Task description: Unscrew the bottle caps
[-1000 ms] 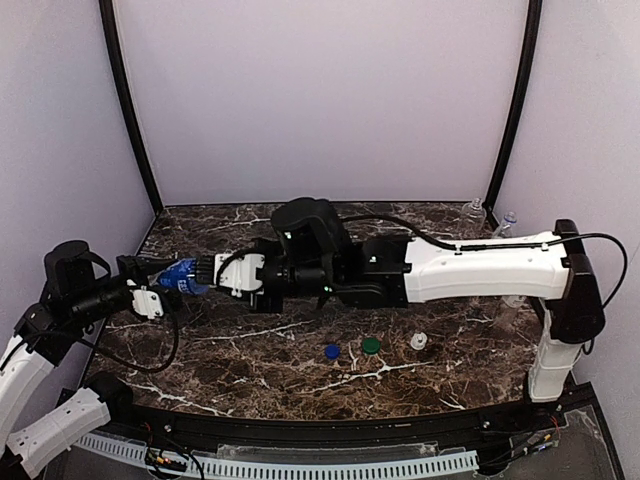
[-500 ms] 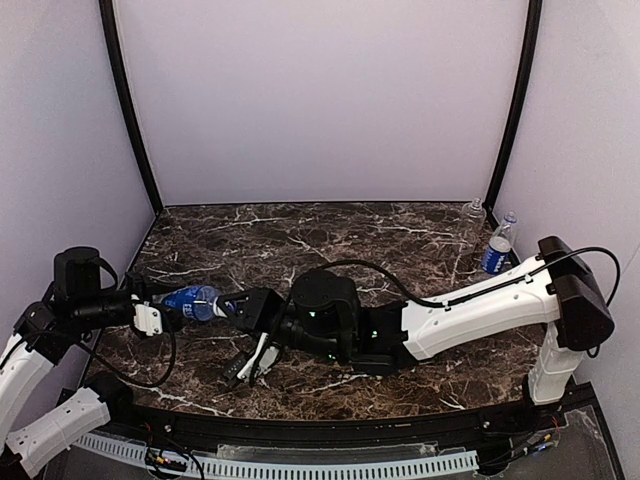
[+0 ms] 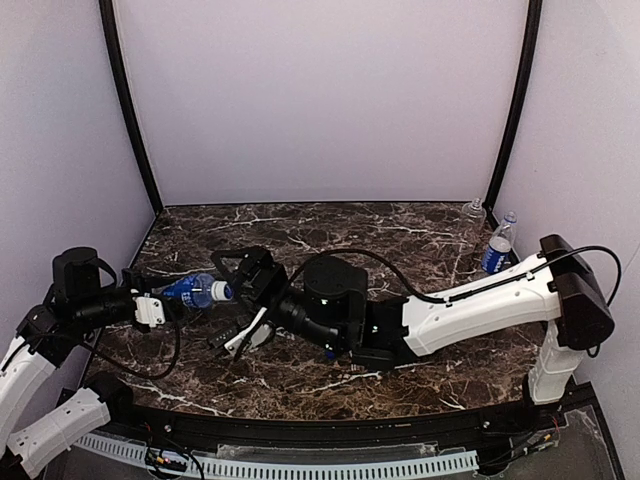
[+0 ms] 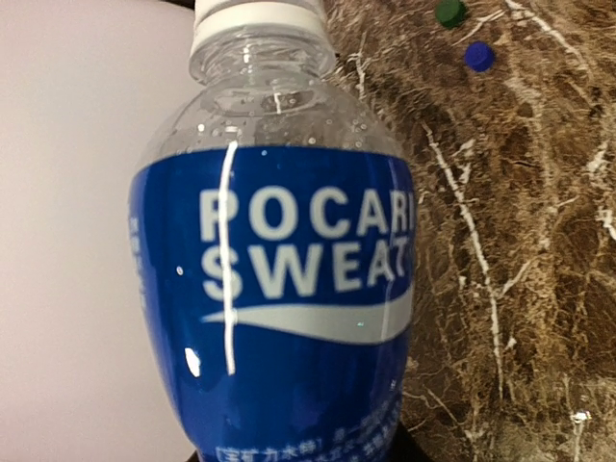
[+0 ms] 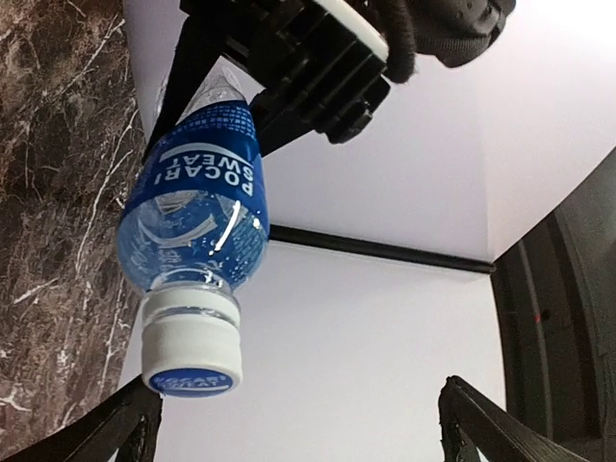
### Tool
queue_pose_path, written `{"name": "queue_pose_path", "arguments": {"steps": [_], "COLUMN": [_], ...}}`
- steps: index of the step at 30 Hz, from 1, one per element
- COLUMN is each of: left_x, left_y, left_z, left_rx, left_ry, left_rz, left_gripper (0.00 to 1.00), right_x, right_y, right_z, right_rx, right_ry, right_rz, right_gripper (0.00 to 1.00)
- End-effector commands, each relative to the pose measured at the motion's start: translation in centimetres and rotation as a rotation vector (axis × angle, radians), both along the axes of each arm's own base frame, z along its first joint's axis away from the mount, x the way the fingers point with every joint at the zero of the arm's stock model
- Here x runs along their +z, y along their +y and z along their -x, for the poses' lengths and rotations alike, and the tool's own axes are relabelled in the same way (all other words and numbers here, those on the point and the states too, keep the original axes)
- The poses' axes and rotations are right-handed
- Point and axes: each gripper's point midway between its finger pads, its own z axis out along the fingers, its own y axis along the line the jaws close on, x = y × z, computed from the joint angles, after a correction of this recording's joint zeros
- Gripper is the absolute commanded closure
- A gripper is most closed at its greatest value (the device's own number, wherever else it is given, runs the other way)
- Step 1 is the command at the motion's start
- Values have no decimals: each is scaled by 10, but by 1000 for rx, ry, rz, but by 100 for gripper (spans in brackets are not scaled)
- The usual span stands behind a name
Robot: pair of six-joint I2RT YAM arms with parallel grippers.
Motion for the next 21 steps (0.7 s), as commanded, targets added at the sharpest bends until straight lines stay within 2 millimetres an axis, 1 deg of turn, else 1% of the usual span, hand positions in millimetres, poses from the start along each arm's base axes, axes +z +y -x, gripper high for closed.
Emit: {"name": "queue_pose_path", "arguments": {"steps": [1,2,3,4,5,6,7,8,11,13,15,16,17,19,21], "left_x": [23,31,36,44,51,52,58,60,63,62,60,60,60,59,59], "left_y": [15,20,22,27,28,32,33,34,34,34,34,35,35,35,35], "left_z": [-34,-42,-46,-52,-55,-57,-59,-60,-61,-61,-62,-62,-63,-65,-66], "left_rx": [189,235,253,287,301,323,331,334,339,335,331,330,328,326,325], "left_ry": [-117,-165,-190,-241,-279,-293,-319,-325,-333,-344,-358,-363,-378,-393,-404], "left_rz": [100,118,126,141,154,147,153,154,150,130,106,98,84,61,43], "left_gripper": [65,65,65,65,65,65,65,65,65,65,65,65,65,65,65], "right_x": [14,9,8,14,15,15,15,17,33,45,55,57,58,55,45], "right_y": [-10,-11,-11,-10,-10,-10,-8,-8,-4,-4,-3,-1,2,12,19], "right_z": [-5,-6,-5,-8,-11,-13,-12,-13,-23,-39,-54,-58,-61,-64,-74], "right_rx": [2,17,38,52,60,79,111,124,188,205,237,255,258,213,126], "right_ry": [493,668,840,982,1152,1260,1347,1425,1686,1907,2148,2251,2329,2425,2487], "right_rz": [-169,-164,-170,-199,-240,-253,-256,-277,-350,-412,-459,-458,-452,-448,-494], "right_gripper": [1,1,1,1,1,2,1,1,1,2,9,12,13,13,13]}}
